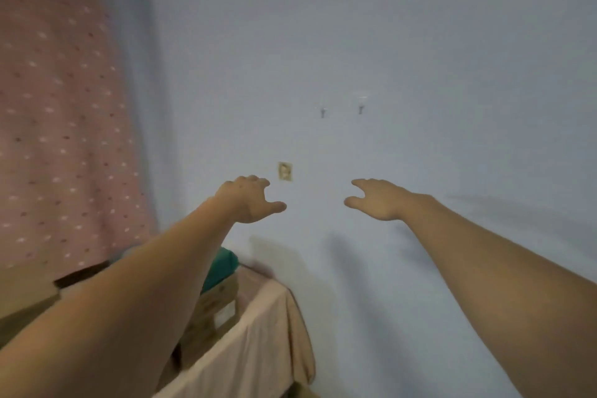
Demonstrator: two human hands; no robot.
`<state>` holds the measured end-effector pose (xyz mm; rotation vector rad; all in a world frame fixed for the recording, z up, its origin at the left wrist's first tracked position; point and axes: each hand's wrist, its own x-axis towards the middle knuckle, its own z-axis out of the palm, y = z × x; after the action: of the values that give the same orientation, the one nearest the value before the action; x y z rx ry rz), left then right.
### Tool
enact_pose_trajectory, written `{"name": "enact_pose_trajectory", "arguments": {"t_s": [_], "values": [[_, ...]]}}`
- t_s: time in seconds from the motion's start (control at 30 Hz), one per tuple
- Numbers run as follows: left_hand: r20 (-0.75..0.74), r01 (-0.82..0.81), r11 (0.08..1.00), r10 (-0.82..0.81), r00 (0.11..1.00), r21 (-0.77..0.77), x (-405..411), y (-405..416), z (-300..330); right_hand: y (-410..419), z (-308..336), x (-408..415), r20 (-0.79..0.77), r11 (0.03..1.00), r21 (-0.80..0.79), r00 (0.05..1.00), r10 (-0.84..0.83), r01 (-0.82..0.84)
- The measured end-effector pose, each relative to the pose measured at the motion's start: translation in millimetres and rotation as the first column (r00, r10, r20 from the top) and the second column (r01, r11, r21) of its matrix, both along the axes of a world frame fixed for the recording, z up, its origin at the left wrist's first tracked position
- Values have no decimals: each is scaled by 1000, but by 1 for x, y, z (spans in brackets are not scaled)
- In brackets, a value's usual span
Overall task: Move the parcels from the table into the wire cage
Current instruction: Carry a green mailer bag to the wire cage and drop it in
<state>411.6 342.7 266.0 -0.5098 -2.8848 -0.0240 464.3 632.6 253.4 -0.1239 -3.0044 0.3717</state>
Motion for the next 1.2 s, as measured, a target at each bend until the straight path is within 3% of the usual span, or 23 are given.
{"name": "enact_pose_trajectory", "arguments": {"t_s": [0.27,0.57,0.93,1.07,1.2], "values": [[29,-350,935,349,937,52,-47,-164,-15,-154,-6,-143,-2,939,28,940,342,-342],[70,-580,813,576,815,62,-102,-227,-43,-224,-16,-274,31,817,92,822,568,-569],[166,-674,736,657,735,67,-239,-259,-109,-271,-77,-441,142,780,88,783,606,-620],[295,-708,693,653,697,136,-303,-275,-151,-288,-119,-500,204,807,20,793,574,-590],[472,-765,575,609,638,292,-354,-282,-197,-305,-171,-548,292,832,-110,782,551,-544]]}}
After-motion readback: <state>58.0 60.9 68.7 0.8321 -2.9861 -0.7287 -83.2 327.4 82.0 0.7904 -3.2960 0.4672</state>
